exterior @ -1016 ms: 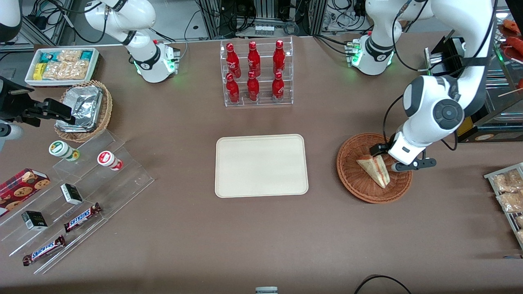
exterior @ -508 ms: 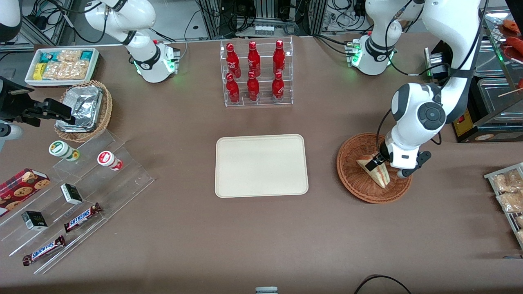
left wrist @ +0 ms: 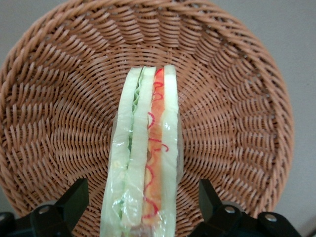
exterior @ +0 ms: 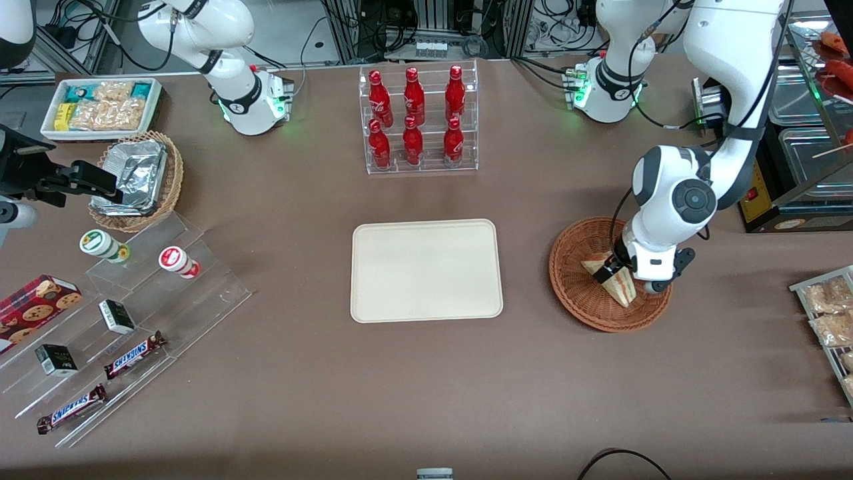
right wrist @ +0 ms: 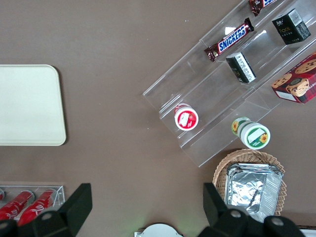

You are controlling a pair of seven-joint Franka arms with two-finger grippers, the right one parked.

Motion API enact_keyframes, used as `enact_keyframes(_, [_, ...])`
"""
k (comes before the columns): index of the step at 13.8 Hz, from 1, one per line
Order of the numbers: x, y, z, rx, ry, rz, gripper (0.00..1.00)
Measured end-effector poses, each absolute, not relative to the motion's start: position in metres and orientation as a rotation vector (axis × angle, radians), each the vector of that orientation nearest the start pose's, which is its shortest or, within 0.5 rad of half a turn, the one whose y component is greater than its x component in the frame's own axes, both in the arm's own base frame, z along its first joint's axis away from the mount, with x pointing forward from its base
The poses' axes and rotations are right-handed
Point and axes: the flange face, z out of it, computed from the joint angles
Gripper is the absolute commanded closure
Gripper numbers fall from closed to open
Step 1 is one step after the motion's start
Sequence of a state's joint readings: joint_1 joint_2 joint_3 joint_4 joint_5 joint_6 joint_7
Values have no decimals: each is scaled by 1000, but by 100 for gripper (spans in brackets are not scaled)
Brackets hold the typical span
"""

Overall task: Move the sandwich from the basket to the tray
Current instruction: 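Close the left gripper on the sandwich's wrapped edge, then lift the sandwich and carry it with the left gripper over the cream tray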

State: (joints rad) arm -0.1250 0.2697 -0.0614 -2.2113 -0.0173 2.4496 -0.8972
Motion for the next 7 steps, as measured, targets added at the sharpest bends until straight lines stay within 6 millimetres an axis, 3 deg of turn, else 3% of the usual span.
enact_keyframes(1, [540, -102, 251, -2938, -1127, 68, 100])
enact_keyframes(7, [550, -104, 270, -2930, -1128, 86, 100])
